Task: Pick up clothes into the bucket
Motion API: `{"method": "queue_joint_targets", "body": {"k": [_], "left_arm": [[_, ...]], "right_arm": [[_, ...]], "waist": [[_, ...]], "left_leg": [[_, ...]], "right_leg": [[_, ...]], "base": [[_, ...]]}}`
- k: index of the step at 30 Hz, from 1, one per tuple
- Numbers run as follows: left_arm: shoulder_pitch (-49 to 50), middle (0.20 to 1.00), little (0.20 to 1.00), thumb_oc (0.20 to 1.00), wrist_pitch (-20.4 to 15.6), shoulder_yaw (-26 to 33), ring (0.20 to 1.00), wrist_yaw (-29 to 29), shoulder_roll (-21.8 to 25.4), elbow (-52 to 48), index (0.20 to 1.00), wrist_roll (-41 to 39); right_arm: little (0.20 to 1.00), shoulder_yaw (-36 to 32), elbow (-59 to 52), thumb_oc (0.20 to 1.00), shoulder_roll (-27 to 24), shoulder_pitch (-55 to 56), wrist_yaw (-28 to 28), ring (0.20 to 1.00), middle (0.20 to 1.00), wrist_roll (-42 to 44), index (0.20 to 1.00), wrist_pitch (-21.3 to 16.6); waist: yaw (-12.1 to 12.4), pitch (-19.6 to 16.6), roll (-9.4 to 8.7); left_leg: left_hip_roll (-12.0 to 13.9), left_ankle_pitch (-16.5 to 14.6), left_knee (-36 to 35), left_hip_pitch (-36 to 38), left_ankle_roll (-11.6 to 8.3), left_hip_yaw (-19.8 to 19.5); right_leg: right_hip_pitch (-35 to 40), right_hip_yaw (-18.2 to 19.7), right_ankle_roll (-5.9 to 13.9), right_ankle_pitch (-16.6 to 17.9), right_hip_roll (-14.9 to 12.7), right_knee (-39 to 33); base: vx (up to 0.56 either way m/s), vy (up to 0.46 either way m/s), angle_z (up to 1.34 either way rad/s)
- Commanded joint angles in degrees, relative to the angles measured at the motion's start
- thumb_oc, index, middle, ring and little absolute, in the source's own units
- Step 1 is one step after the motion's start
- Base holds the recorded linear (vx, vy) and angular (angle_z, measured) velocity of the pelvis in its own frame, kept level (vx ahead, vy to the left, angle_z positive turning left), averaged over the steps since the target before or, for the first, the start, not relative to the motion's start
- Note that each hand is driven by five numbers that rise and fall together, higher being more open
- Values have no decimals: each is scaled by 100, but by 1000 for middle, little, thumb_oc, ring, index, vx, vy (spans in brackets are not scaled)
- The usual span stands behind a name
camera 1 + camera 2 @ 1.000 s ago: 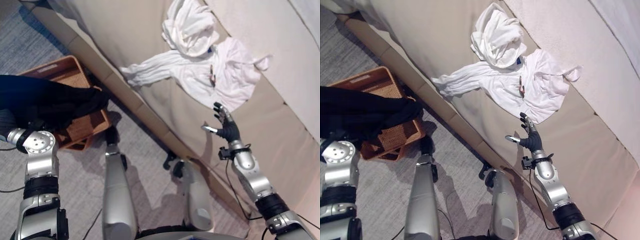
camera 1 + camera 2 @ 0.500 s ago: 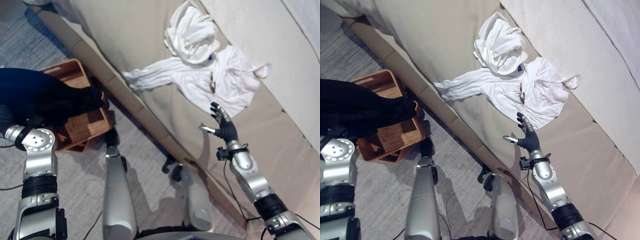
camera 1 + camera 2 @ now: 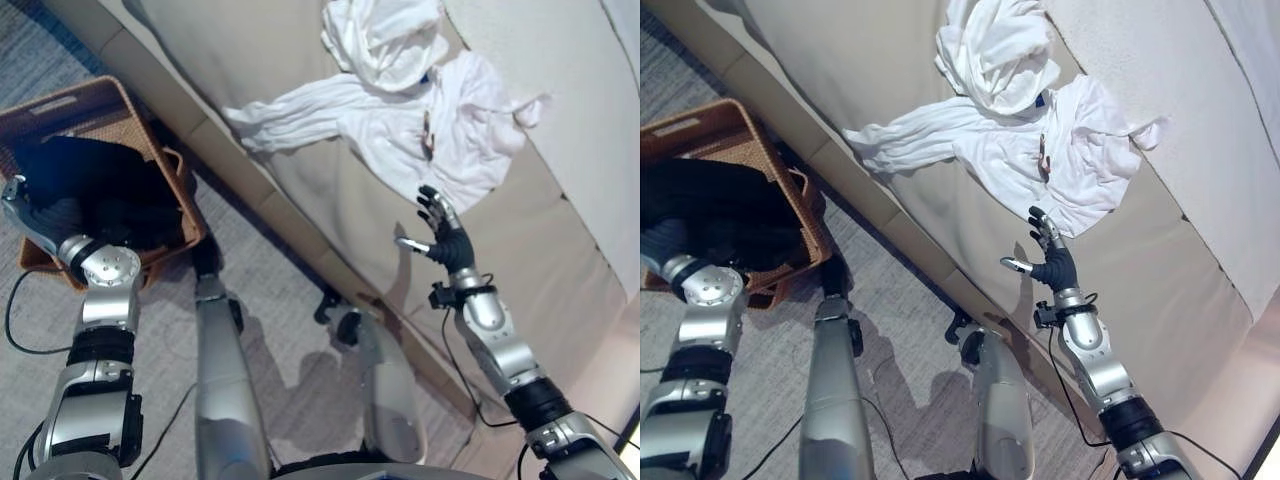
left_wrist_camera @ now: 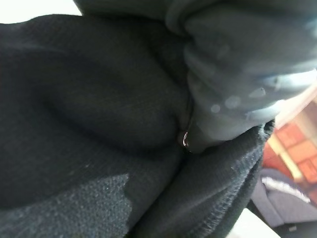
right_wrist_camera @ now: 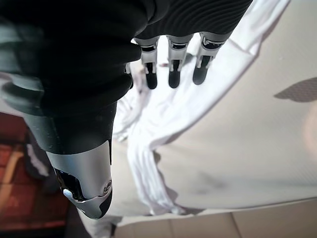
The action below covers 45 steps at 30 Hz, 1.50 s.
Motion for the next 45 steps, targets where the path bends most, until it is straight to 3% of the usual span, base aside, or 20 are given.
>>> {"method": "queue_joint_targets", "body": {"k": [1,10,23,24,25,37,45], "left_arm": [[-462,200,200,200,-134,-77,200,-256,465,8,200,-156],[-676,200,200,200,-19,-573,200,-1139,499,450,200,-464],[-912,200,200,200,418,-456,200,-1351,553,1306,200,-771],[-920,548,548,548,490,-425,548,-1399,564,1465,548,-796],[-925,1000,1000,1000,501,-439,1000,-1408,573,1446,1000,-773],[-663,1000,1000,1000,417,-212,1000,-1453,427,1520,1000,-937],[489,1000,1000,1000,-341,216,1000,-1519,-202,113,1000,-1244]], "right_arm": [[1000,-193,-525,1000,-68,-50,-35,1000,1000,183,1000,-380],[1000,-280,-541,1000,-93,-200,-2,1000,1000,190,1000,-373],[1000,-371,-662,1000,-239,-76,93,1000,1000,221,1000,-325],[1000,-358,-692,1000,-256,-71,119,1000,1000,223,1000,-310],[1000,-361,-694,1000,-259,-68,121,1000,1000,226,1000,-303],[1000,-358,-583,1000,-247,-35,117,1000,1000,167,1000,-272],[1000,-657,-328,1000,-151,282,37,1000,1000,-3,1000,-159]], "waist": [[162,2,-359],[26,-40,-271],[-99,-178,-222],[-110,-197,-222],[-112,-205,-222],[-62,-285,-186],[197,-358,-25]], "left_leg": [[-29,-1038,912,-76,296,121],[-60,-1068,1036,-357,355,85],[-20,-1090,1065,-413,347,119],[1,-1094,1054,-389,344,150],[2,-1097,1046,-374,347,160],[18,-1002,643,118,297,313],[-121,-809,-90,1090,272,569]], "right_leg": [[-293,231,283,831,-179,-242],[-551,282,280,846,-164,-212],[-638,327,295,894,-146,-247],[-620,331,300,904,-137,-263],[-612,334,301,915,-136,-268],[-222,314,392,1119,-135,-627],[588,351,483,1408,-273,-1180]], "base": [[0,0,0],[-10,38,1],[-1,6,-1],[0,0,0],[0,0,0],[-1,1,-4],[19,5,0]]}}
